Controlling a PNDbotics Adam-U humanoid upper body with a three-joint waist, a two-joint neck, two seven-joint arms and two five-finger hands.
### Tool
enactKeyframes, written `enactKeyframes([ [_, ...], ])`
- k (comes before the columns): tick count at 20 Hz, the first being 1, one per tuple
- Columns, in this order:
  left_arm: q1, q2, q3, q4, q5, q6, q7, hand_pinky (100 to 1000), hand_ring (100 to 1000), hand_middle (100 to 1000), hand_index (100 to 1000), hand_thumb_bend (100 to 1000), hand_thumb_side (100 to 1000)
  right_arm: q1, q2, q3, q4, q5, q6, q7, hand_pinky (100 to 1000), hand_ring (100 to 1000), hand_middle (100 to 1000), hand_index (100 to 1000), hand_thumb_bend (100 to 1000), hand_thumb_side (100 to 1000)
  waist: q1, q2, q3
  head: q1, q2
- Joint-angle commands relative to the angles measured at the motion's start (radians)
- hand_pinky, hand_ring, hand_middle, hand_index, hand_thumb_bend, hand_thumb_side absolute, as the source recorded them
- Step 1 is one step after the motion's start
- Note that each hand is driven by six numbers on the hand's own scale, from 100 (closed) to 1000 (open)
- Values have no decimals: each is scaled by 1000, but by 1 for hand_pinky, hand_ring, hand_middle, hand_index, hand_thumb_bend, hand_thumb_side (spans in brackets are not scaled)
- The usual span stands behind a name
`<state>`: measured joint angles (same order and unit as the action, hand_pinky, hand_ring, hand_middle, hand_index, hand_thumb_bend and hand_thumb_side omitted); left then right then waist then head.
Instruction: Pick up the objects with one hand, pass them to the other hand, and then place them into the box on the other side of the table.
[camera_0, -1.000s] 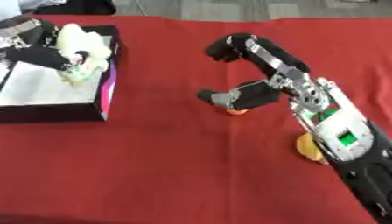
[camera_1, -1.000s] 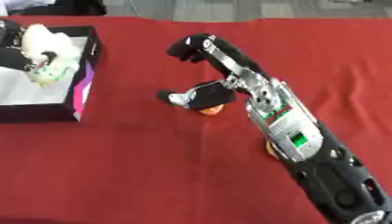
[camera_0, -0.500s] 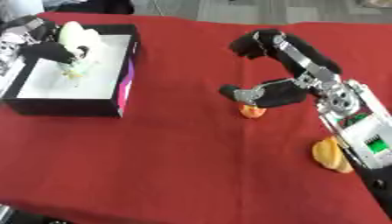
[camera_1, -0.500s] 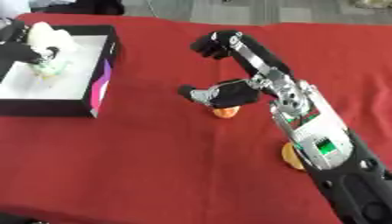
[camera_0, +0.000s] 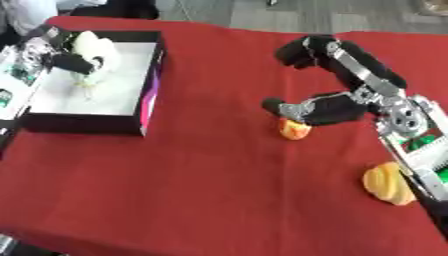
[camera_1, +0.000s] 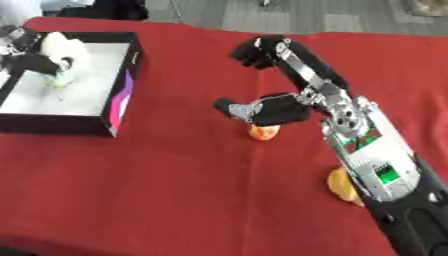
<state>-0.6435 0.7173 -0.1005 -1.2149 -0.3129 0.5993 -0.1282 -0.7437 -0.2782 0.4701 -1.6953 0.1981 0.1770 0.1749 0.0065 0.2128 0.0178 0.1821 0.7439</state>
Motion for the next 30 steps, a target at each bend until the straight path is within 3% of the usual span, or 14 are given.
enactKeyframes([
  [1, -33, 9, 4, 52, -46, -20, -5, 730, 741, 576, 649, 349, 143, -20, -12, -10, -17, -3, 1, -4, 801, 771, 706, 748, 515, 244, -8, 1, -2, -1, -10],
  [3, -40, 2, 4, 81, -67, -28, -20, 753, 789, 644, 719, 443, 194, -19, -12, -11, -17, -4, 1, -5, 801, 770, 705, 747, 515, 244, -8, 1, -3, -12, -5],
  [6, -43, -2, 5, 102, -100, -32, -33, 793, 849, 735, 802, 706, 322, -19, -13, -11, -17, -4, 1, -6, 800, 770, 705, 747, 516, 244, -7, 1, -4, -27, 0],
  [13, -40, 3, 12, 95, -161, -24, -52, 818, 873, 758, 828, 870, 351, -17, -23, -15, -13, -1, 2, -10, 801, 770, 705, 748, 519, 245, -9, -1, -5, -70, 15],
  [18, -31, 11, 24, 66, -165, -21, -54, 816, 873, 756, 826, 857, 367, -16, -37, -21, -7, -6, 10, -12, 801, 771, 706, 748, 520, 248, -12, -6, -6, -102, 25],
  [21, -13, 19, 47, 11, -134, -27, -28, 794, 858, 734, 801, 725, 412, -19, -57, -30, -7, -12, 18, -13, 803, 772, 708, 750, 523, 250, -15, -8, -8, -110, 26],
  [22, -3, 22, 58, -14, -119, -28, -14, 780, 848, 717, 782, 660, 448, -20, -69, -35, -7, -16, 23, -13, 803, 773, 710, 752, 521, 255, -17, -8, -9, -112, 26],
  [25, 26, 29, 82, -90, -73, -28, 31, 765, 838, 696, 758, 613, 488, -27, -114, -46, -5, -35, 47, -4, 808, 780, 719, 759, 522, 267, -21, -10, -10, -110, 26],
  [30, 71, 46, 95, -206, 0, -9, 94, 762, 838, 697, 745, 608, 508, -54, -221, -47, -5, -97, 94, 58, 823, 805, 750, 784, 530, 288, -30, -14, -18, -93, 26],
])
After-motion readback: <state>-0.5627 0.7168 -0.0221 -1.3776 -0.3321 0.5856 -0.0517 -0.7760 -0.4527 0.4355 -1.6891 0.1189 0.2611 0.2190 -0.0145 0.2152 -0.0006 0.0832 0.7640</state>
